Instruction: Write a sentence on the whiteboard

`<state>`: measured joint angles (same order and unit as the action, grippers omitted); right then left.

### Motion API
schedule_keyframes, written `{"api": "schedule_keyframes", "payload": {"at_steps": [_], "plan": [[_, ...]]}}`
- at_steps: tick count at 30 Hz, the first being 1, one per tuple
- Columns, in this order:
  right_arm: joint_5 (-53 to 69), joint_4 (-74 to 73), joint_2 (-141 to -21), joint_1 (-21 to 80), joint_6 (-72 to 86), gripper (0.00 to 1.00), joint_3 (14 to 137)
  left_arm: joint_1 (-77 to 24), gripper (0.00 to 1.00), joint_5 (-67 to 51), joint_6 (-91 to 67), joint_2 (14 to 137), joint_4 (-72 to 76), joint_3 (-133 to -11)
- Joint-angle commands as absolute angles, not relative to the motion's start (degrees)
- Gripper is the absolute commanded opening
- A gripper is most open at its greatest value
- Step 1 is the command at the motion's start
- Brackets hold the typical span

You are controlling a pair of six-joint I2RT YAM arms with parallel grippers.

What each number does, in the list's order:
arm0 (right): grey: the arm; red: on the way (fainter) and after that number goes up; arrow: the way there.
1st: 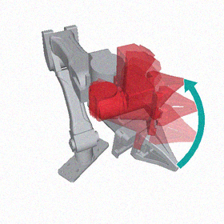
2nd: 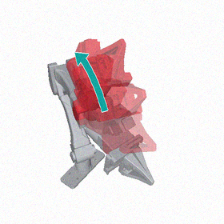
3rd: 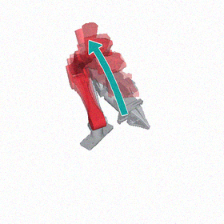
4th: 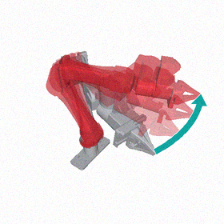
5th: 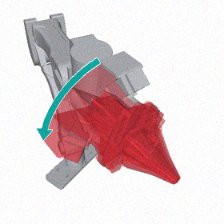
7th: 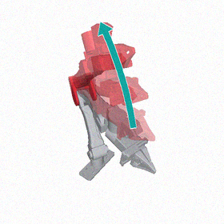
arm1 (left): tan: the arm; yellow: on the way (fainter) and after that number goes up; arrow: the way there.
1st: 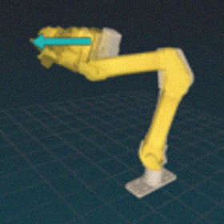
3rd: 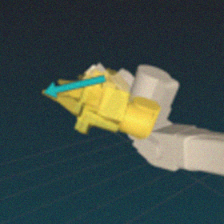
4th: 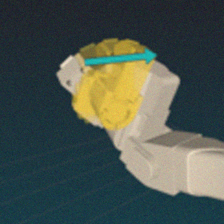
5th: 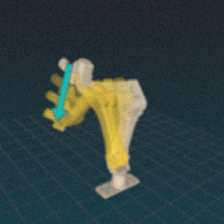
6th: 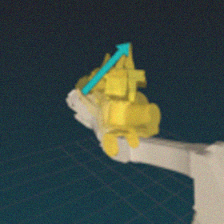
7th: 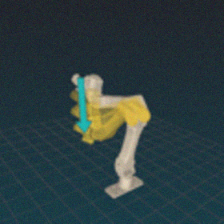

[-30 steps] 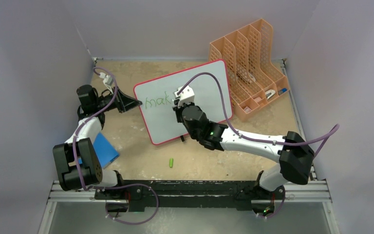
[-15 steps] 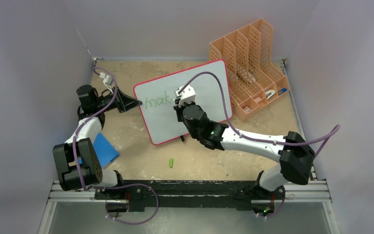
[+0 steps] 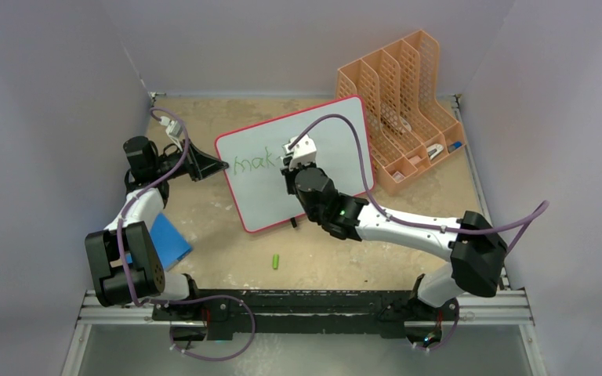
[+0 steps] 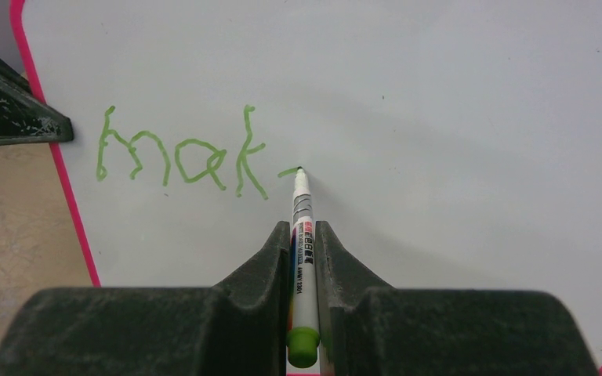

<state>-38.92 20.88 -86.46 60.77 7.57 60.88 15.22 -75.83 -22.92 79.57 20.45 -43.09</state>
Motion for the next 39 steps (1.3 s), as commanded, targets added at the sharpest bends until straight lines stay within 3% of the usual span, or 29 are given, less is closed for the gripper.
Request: {"api": "schedule_keyframes", "payload": {"at_steps": [1,39], "plan": [[-42.1,21.7,-85.0,59.4,7.7,0.0,62.0,13.9,0.0,-77.2,-20.7,78.6,20.2,-43.9],[-34.3,23.2,-87.7,60.1,4.8,0.0,64.7,13.8,0.0,-76.9,-20.5,78.6,20.0,-44.0]]}}
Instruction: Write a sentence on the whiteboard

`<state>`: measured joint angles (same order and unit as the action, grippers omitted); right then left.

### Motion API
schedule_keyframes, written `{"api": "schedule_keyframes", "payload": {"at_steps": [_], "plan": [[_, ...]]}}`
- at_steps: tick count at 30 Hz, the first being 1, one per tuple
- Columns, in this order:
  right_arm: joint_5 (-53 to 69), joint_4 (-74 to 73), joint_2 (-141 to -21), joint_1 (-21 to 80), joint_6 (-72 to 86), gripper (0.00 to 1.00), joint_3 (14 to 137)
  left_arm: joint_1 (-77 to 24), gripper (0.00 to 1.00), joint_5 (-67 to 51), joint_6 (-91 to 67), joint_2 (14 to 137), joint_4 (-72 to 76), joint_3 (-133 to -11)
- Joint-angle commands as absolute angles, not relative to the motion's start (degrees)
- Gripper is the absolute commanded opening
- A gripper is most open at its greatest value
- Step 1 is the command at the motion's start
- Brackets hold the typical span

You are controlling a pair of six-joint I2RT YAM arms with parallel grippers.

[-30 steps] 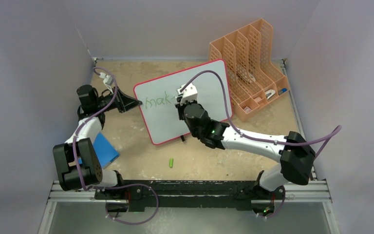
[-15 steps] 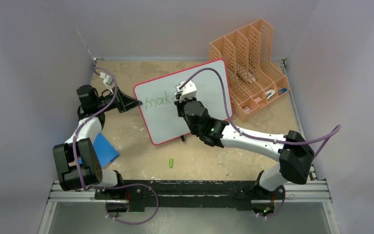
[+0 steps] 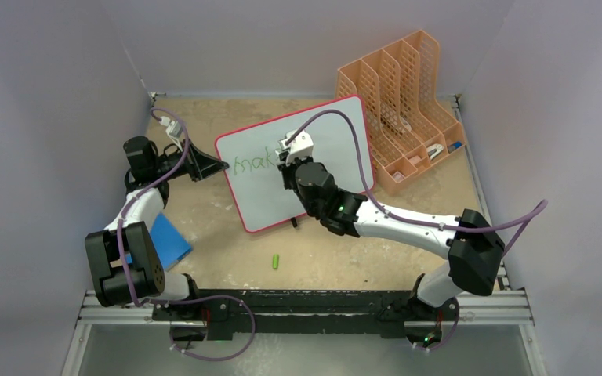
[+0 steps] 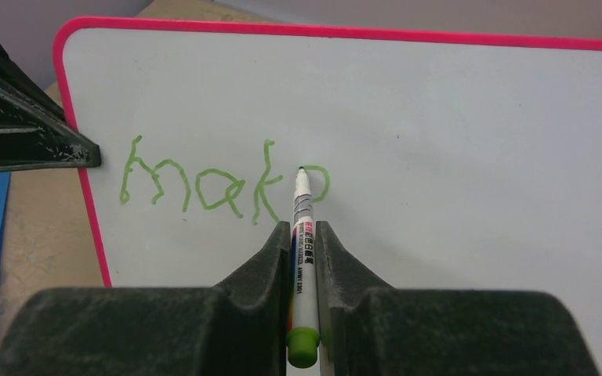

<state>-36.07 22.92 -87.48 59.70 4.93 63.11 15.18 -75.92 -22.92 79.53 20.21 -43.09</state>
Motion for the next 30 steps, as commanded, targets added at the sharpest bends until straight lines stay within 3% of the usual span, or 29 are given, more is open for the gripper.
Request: {"api": "schedule_keyframes", "payload": {"at_steps": [1,30], "plan": [[-34.2,23.1,-87.6,60.2,4.9,0.0,64.6,13.8,0.0,-76.9,-20.5,78.7,20.0,-44.0],[-37.1,17.3,-83.8,60.6,7.7,0.0,59.5,13.8,0.0,-76.8,-20.5,78.6,19.9,-44.0]]}}
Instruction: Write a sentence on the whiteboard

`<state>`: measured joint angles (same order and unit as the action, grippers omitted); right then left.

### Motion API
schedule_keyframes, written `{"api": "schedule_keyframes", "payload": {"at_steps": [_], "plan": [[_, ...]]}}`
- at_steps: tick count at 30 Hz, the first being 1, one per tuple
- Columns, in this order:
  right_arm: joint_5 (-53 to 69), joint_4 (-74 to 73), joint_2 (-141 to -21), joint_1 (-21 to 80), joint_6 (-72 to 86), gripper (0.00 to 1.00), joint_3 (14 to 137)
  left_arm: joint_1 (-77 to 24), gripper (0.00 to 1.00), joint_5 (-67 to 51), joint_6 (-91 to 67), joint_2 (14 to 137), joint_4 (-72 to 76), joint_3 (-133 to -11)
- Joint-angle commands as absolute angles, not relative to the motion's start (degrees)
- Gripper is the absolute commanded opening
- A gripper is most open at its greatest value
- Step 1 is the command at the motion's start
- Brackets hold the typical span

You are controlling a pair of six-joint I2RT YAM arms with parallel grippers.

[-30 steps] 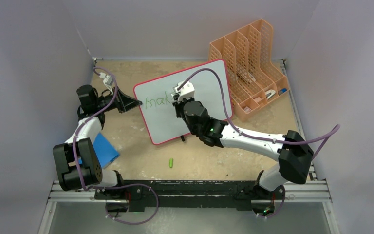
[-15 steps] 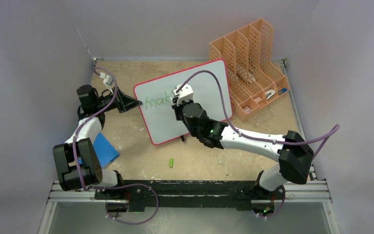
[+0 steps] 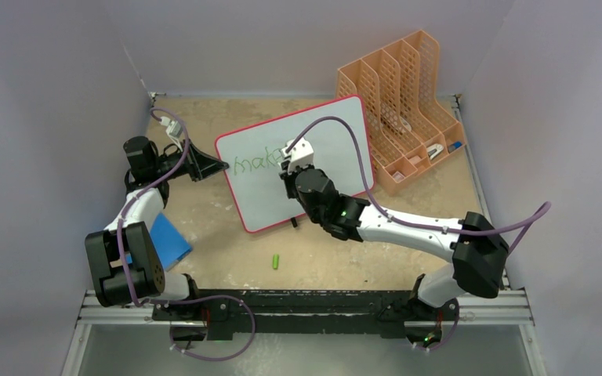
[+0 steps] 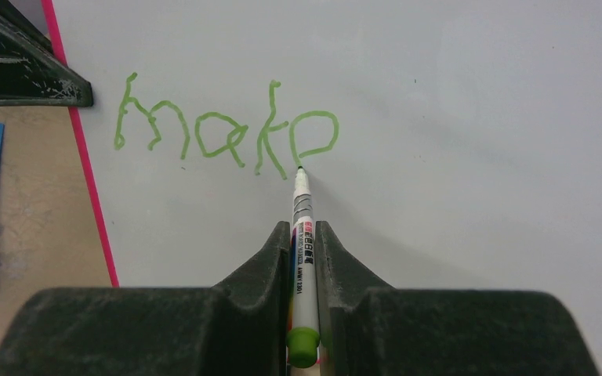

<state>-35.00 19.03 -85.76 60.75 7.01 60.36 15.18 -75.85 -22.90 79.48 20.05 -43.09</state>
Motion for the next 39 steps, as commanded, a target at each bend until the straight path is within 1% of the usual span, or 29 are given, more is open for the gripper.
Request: {"api": "schedule_keyframes", "payload": {"at_steps": [1,18,24,30,39], "plan": [[-37.3,17.2,-83.7,60.6,7.7,0.0,59.4,13.8,0.0,-76.8,-20.4,78.6,19.9,-43.9],[-41.9,18.7,-82.4,60.0,6.7,0.0,58.8,13.8,0.0,-76.9,-20.4,78.4,19.7,-43.9],[-39.8,19.4,-81.5,59.9,6.6,0.0,58.5,13.8,0.0,-76.8,-20.4,78.5,19.8,-43.9],[-33.8,21.7,-77.4,59.9,5.4,0.0,56.6,13.8,0.0,-76.7,-20.3,78.5,19.7,-43.9],[-34.9,21.4,-76.9,59.2,3.1,0.0,56.0,13.8,0.0,-76.6,-20.4,78.4,19.7,-44.0]]}}
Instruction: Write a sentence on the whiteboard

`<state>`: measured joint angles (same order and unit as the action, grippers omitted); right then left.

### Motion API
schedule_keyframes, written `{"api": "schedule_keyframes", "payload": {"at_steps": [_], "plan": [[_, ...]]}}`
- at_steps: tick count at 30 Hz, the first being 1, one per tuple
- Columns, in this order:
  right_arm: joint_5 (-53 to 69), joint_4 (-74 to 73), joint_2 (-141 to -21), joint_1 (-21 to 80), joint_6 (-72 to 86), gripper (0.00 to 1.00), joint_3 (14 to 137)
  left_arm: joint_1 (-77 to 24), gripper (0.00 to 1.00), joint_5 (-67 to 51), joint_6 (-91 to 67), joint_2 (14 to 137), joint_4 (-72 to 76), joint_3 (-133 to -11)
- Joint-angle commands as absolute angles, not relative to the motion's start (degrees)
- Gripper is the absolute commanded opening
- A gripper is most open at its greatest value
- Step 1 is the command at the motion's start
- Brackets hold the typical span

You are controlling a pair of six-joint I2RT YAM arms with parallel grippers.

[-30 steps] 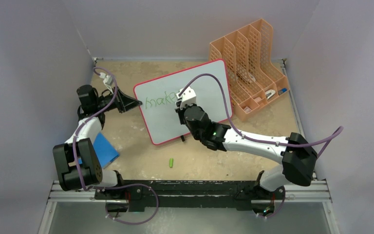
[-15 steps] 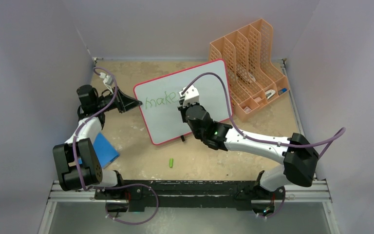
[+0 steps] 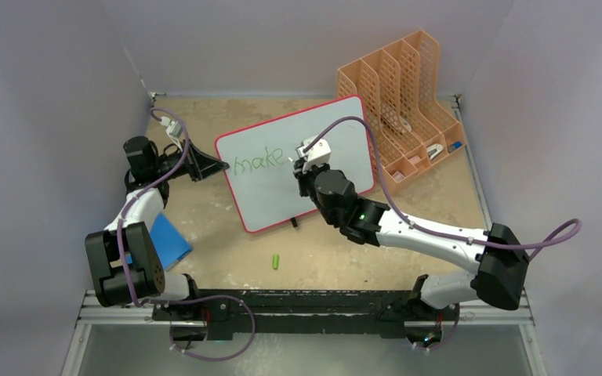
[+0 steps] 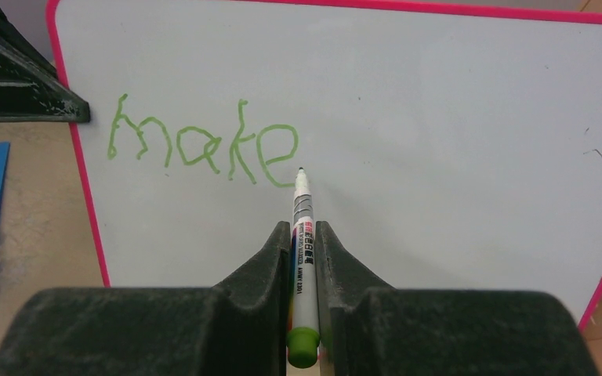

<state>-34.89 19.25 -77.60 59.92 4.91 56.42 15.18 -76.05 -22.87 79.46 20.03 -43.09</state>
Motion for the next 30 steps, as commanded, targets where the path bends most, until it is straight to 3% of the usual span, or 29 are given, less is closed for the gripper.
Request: {"api": "schedule_keyframes", "payload": {"at_steps": [1,19,30], "plan": [[-35.0,21.6,-76.9,59.0,3.0,0.0,55.9,13.8,0.0,-76.6,-20.4,78.4,19.7,-44.0],[-27.3,32.2,-69.7,51.0,1.9,0.0,48.5,13.8,0.0,-76.1,-20.2,78.4,19.3,-44.0],[-22.3,33.2,-73.1,47.5,2.2,0.0,50.4,13.8,0.0,-76.0,-20.1,78.3,19.2,-44.2]]}}
